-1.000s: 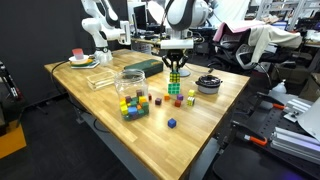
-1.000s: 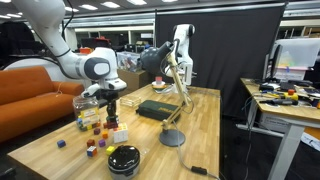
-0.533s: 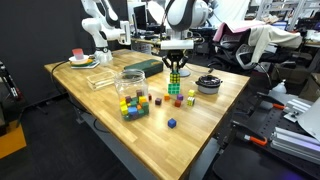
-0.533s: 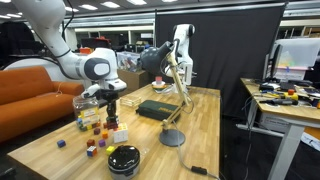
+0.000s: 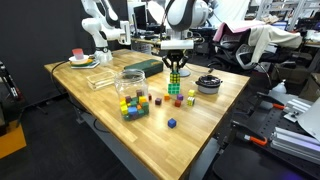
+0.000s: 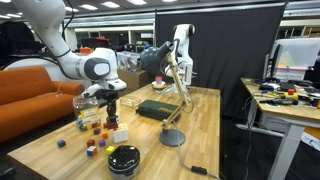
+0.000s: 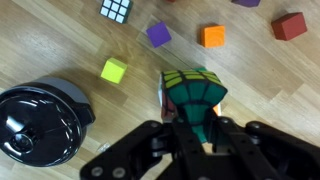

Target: Pick up the six face cube and put it on top of the larger six face cube

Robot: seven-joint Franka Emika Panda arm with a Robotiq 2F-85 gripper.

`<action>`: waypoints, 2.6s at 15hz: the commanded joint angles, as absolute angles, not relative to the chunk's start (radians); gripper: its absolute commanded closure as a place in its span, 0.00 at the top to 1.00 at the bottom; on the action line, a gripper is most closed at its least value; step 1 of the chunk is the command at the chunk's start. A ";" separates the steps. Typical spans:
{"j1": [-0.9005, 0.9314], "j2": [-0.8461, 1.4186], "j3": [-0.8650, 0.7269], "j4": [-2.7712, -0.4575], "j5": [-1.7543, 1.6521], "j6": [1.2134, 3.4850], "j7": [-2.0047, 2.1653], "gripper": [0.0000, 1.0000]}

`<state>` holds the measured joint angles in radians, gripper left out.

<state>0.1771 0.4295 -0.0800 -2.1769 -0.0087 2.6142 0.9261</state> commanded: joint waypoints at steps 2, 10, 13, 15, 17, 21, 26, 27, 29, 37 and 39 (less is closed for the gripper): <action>0.182 0.446 -0.095 -2.153 -0.015 2.603 0.931 0.05; 0.173 0.511 -0.095 -2.085 0.001 2.596 0.913 0.05; 0.174 0.528 -0.100 -2.062 0.003 2.589 0.919 0.46; 0.181 0.512 -0.103 -2.082 -0.002 2.610 0.922 0.25; 0.181 0.514 -0.104 -2.080 -0.002 2.610 0.922 0.37; 0.181 0.517 -0.105 -2.079 -0.002 2.610 0.922 0.48; 0.181 0.517 -0.105 -2.078 -0.002 2.610 0.922 0.48; 0.181 0.513 -0.104 -2.083 -0.002 2.612 0.920 0.73; 0.185 0.502 -0.105 -2.098 -0.006 2.619 0.920 0.81; 0.230 0.450 -0.115 -2.155 -0.035 2.628 0.955 1.00; 0.243 0.429 -0.115 -2.179 -0.045 2.634 0.966 1.00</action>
<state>0.2195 0.4757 -0.0998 -2.1253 -0.0184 2.6146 0.9410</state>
